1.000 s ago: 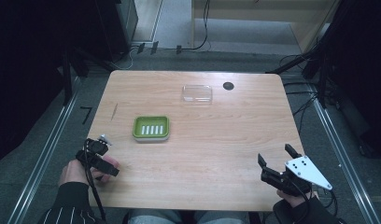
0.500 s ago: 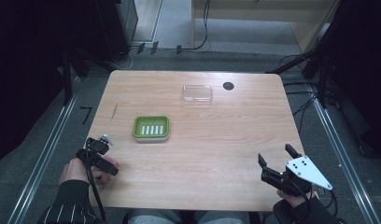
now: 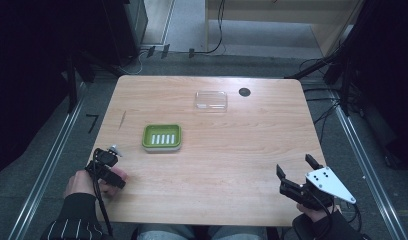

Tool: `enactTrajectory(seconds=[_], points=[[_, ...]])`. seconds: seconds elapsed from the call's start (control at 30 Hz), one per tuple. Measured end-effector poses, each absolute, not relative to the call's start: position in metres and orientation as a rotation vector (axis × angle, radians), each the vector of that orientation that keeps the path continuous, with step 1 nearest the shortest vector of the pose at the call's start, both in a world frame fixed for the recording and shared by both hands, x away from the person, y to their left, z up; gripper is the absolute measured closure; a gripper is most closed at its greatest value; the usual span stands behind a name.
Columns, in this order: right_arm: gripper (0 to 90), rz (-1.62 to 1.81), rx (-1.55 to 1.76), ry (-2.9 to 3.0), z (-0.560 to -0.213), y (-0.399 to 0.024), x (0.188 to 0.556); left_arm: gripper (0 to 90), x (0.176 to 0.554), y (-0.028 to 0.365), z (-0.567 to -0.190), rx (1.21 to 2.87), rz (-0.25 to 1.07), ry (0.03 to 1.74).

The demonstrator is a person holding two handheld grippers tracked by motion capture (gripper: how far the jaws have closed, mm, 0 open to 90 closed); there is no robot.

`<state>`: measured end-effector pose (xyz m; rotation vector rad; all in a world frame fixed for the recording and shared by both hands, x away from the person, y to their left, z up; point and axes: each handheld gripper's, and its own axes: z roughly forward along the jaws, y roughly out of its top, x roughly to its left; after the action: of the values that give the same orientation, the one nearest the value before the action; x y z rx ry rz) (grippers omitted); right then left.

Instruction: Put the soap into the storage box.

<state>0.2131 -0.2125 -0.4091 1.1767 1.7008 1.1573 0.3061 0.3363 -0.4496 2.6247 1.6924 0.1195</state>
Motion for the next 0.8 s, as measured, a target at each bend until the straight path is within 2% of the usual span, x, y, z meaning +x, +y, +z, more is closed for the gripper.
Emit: enactTrajectory(seconds=[0.1,0.33,0.8], points=[[13.7,1.158,1.177,1.700,-0.4091,-0.2127,0.2130,24.8,0.3056,0.3364,-0.4493,2.611,0.116,1.693],[13.7,1.156,1.178,1.700,-0.4091,-0.2126,0.2130,37.2,0.3033,0.3356,-0.4470,2.592,0.140,1.680],[13.7,1.154,1.177,1.702,-0.4091,-0.2124,0.2131,38.6,0.3015,0.3346,-0.4460,2.587,0.115,1.662]])
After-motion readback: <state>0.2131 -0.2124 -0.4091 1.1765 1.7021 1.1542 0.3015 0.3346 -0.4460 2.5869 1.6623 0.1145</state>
